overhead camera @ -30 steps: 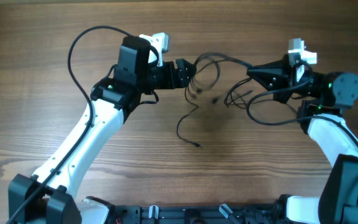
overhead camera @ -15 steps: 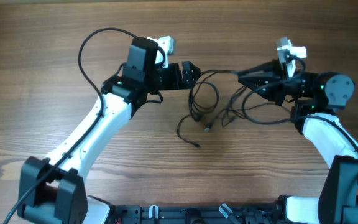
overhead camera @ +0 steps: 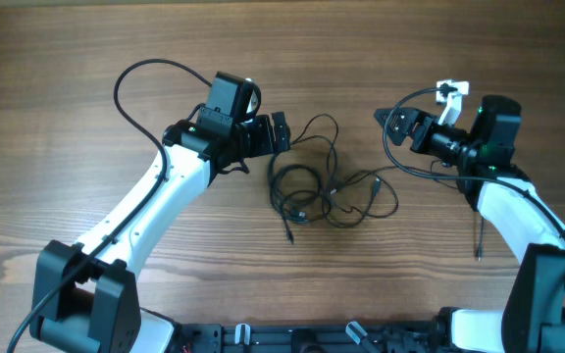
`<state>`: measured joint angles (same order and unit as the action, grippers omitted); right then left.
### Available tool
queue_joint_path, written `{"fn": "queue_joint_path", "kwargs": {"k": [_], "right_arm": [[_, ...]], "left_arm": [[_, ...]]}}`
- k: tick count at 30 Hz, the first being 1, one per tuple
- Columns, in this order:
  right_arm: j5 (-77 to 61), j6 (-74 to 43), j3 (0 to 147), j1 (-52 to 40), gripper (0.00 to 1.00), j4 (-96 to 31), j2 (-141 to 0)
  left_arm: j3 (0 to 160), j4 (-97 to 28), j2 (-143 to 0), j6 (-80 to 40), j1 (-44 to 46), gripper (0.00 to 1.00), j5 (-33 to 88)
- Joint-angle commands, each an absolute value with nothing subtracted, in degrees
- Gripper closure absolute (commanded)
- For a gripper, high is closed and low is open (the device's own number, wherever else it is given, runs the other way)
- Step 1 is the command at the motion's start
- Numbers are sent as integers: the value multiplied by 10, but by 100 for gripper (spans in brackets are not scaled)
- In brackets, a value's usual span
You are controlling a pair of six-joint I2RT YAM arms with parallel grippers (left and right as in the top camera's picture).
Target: Untangle cables
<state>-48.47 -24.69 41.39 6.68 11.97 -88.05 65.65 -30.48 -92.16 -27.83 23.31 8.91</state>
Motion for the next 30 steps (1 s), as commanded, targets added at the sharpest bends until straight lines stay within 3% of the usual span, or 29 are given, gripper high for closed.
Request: {"fn": "queue_joint_path", "kwargs": {"k": [1, 6, 10, 13, 20, 26, 29, 30], "right_arm": [[-531, -225, 444, 65, 0, 123, -840], [-497, -204, 477, 34, 0, 79, -830], [-410, -56, 556, -33, 0, -102, -830], [-351, 35, 580, -111, 0, -221, -830], [-106, 14, 577, -254, 4, -235, -863], [-174, 13, 577, -324, 36, -254, -938], [-196, -3, 578, -342, 88, -241, -947], [-196, -15, 581, -342, 96, -235, -945]], "left_arm": [[663, -309, -926, -386, 234, 0, -4], [663, -309, -926, -459, 234, 0, -57], [663, -325, -926, -463, 229, 0, -57], [663, -376, -926, -532, 196, 0, -86], [663, -425, -926, -545, 146, 0, -84], [663, -460, -926, -545, 152, 0, -84], [663, -479, -926, -545, 152, 0, -82], [663, -482, -926, -545, 153, 0, -75]]}}
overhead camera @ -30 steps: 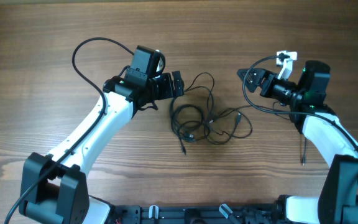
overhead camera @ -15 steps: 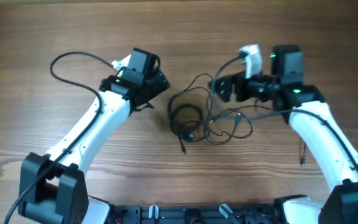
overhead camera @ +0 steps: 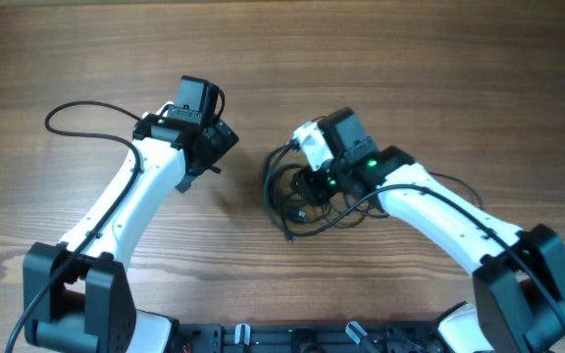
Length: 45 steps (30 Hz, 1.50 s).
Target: Untangle cables
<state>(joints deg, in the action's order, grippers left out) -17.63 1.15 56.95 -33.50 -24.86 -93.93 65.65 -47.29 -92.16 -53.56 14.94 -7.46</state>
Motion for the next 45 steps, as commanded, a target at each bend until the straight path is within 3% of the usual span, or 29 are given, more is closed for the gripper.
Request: {"fn": "queue_joint_path", "kwargs": {"k": [1, 7, 15, 17, 19, 22, 24, 25, 31, 39, 45], "right_arm": [[-196, -38, 589, -339, 96, -229, -943], [-341, -36, 666, -304, 96, -227, -905], [-389, 3, 673, -303, 96, -227, -855], [-386, 8, 673, -303, 96, -220, -829], [-377, 15, 673, -299, 96, -213, -804], [-340, 15, 673, -279, 96, -197, -753], [-281, 15, 673, -257, 96, -190, -718], [-239, 13, 673, -245, 96, -188, -702], [-68, -5, 673, -156, 96, -171, -639], [-36, -67, 673, -24, 96, 25, -634], [-12, -50, 673, 88, 96, 138, -635]], "left_arm": [[663, -485, -926, -543, 154, 0, -62], [663, -423, -926, -348, 187, 0, 107], [662, -397, -983, -319, 260, 2, 89], [660, -386, -1023, -320, 269, 26, 90], [660, -385, -1056, -322, 273, 29, 90], [660, -385, -1097, -329, 273, 60, 90], [660, -383, -1114, -339, 273, 76, 90], [660, -383, -1119, -339, 273, 78, 90], [658, -378, -1125, -339, 273, 78, 89], [658, -377, -1125, -339, 273, 80, 90], [658, -376, -1125, -339, 273, 79, 89]]}}
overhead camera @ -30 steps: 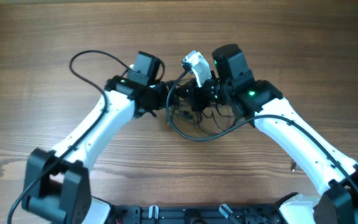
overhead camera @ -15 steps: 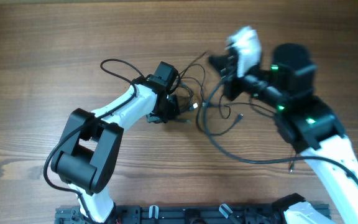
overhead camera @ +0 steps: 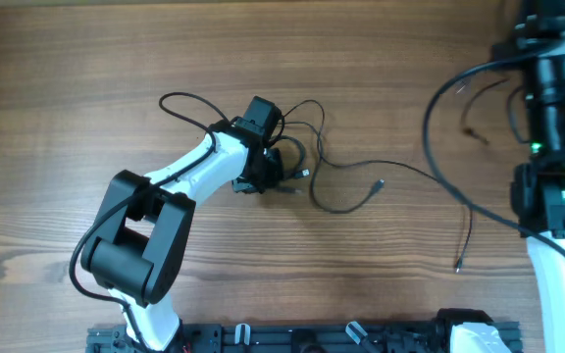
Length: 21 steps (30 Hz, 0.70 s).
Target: Untangle cables
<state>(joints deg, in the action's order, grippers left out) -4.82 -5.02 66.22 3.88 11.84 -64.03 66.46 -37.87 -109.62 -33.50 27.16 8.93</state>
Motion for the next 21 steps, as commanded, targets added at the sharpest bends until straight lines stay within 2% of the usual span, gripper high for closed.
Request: {"fn": "queue_joint_path", "kwargs": {"k": [1, 7, 13, 19, 21], "right_arm": [[-1, -41, 673, 100, 96, 142, -637], [138, 53, 673, 226, 96, 206, -710], [137, 75, 673, 354, 96, 194, -842], [112, 76, 673, 432, 96, 170, -949], [77, 75, 673, 445, 95, 151, -974]], "left_arm": [[658, -375, -1125, -339, 273, 79, 89], [658, -374, -1125, -339, 273, 78, 90], [658, -376, -1125, -337, 273, 69, 90], [673, -378, -1070, -318, 261, 52, 91], [677, -371, -1033, -317, 256, 50, 86]]}}
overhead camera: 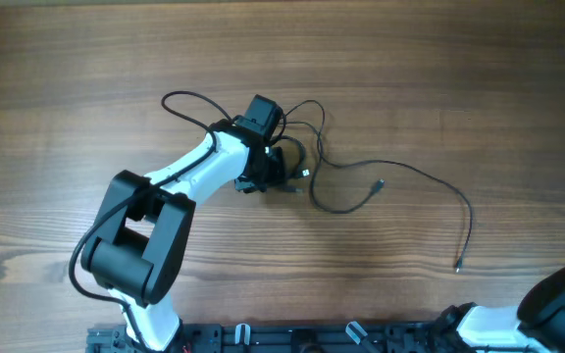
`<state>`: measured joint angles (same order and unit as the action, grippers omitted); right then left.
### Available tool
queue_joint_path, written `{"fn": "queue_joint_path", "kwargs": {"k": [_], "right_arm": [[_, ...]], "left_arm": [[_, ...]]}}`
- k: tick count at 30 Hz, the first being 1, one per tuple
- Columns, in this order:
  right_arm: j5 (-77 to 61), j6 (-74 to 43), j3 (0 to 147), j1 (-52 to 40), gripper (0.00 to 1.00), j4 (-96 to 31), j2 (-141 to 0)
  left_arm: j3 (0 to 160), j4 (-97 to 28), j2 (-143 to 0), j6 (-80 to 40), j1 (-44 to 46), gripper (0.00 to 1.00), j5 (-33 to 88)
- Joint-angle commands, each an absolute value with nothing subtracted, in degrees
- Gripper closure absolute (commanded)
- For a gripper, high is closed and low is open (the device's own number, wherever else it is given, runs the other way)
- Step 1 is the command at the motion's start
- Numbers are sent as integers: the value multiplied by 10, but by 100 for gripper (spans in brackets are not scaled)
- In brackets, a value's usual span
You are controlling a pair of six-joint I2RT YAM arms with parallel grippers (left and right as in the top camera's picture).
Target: Untangle cables
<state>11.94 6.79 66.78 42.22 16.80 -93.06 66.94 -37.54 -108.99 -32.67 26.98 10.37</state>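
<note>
Several thin black cables lie on the wooden table. A small tangle (pixel 297 157) sits at the centre, and my left gripper (pixel 281 173) is down on it, seemingly shut on the strands. A loop with a small plug (pixel 379 183) trails out to the right of the tangle. One long cable (pixel 430 176) runs right from the tangle, curving down to a free end (pixel 457 265). Only a bit of my right arm (pixel 562 289) shows at the bottom right corner; its gripper is out of view. A short dark cable piece shows at the right edge.
The left arm's own black lead (pixel 189 103) loops on the table up and left of the gripper. A black rail (pixel 292 338) with the arm bases runs along the front edge.
My right arm was at the upper right edge with cable hanging from it; now only its lower part shows at the bottom right. The left gripper and the cables on the table have not moved.
First the tangle lay between both grippers, the left just beside it. Then the right gripper was down on the tangle and the left had drawn back. Later the left held the tangle while the right was far right, one cable stretched out. Now the right gripper is out of view.
</note>
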Motion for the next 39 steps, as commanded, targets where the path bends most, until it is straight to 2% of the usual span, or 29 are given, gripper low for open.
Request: {"fn": "queue_joint_path", "kwargs": {"k": [1, 3, 6, 9, 17, 18, 19, 21, 22, 28, 31, 35, 39], "right_arm": [[57, 75, 673, 450, 96, 139, -989], [21, 73, 673, 452, 96, 114, -1021], [-7, 73, 673, 451, 96, 86, -1075], [-16, 70, 673, 451, 96, 67, -1133], [-14, 48, 695, 451, 94, 81, -1161], [-14, 43, 704, 451, 91, 71, -1160], [-15, 43, 721, 451, 74, 48, -1157], [-41, 43, 776, 449, 17, -30, -1147], [-70, 38, 801, 449, 0, -60, -1140], [-170, -22, 875, 442, 0, -127, -1052], [-191, -32, 875, 421, 0, -144, -994], [-268, -80, 875, 356, 0, -194, -930], [-345, -76, 875, 247, 0, -258, -916]], "left_arm": [[677, -366, -1015, -317, 254, 48, 81], [677, -359, -977, -317, 251, 41, 62], [677, -360, -924, -317, 247, 40, 39], [677, -360, -867, -317, 246, 34, 19], [677, -360, -745, -317, 246, 0, -16], [677, -360, -740, -317, 246, 0, -16], [677, -360, -737, -317, 246, 0, -16], [677, -361, -735, -317, 246, 0, -16], [677, -364, -736, -317, 246, 0, -16], [677, -393, -720, -317, 246, 0, -18], [677, -415, -692, -317, 246, 0, -63], [677, -463, -640, -318, 246, 0, -135], [677, -514, -585, -331, 246, 0, -191]]}}
